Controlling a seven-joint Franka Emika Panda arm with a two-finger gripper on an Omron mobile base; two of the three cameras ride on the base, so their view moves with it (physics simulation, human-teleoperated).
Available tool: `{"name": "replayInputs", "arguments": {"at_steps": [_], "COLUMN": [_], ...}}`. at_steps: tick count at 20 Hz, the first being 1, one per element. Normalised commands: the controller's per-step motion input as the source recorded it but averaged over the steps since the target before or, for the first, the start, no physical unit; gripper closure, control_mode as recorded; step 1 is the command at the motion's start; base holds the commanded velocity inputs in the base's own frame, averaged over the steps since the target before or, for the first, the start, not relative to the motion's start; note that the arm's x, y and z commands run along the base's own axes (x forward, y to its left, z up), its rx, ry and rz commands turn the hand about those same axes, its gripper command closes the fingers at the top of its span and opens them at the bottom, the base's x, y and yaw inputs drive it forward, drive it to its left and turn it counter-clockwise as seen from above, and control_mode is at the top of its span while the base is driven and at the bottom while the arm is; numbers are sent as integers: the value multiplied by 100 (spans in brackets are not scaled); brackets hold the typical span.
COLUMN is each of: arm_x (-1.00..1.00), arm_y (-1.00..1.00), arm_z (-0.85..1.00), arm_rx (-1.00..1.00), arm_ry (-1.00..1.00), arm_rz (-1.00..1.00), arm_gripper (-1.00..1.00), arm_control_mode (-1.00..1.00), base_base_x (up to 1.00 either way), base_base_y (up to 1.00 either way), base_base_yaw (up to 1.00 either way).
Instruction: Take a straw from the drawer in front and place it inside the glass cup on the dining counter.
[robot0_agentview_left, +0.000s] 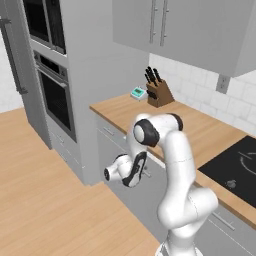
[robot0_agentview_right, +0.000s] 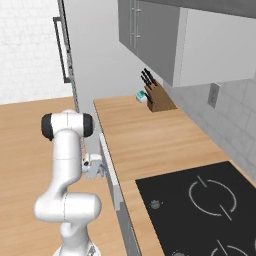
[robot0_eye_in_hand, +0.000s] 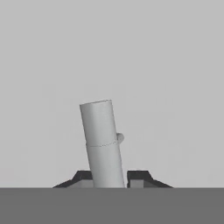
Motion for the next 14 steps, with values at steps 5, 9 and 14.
{"name": "replayInputs", "arguments": {"at_steps": [5, 9, 14], "arm_x": [-47, -43, -48], "arm_y": [100, 100, 100], "arm_z": [0, 2, 1], "arm_rx": [9, 11, 11], "arm_ry": [6, 10, 9], "arm_rz": [5, 5, 6], "arm_gripper": [100, 100, 100], "arm_control_mode": [-100, -100, -100], "base_base_x": [0, 0, 0], "base_base_y": [0, 0, 0], "base_base_yaw": [0, 0, 0]}}
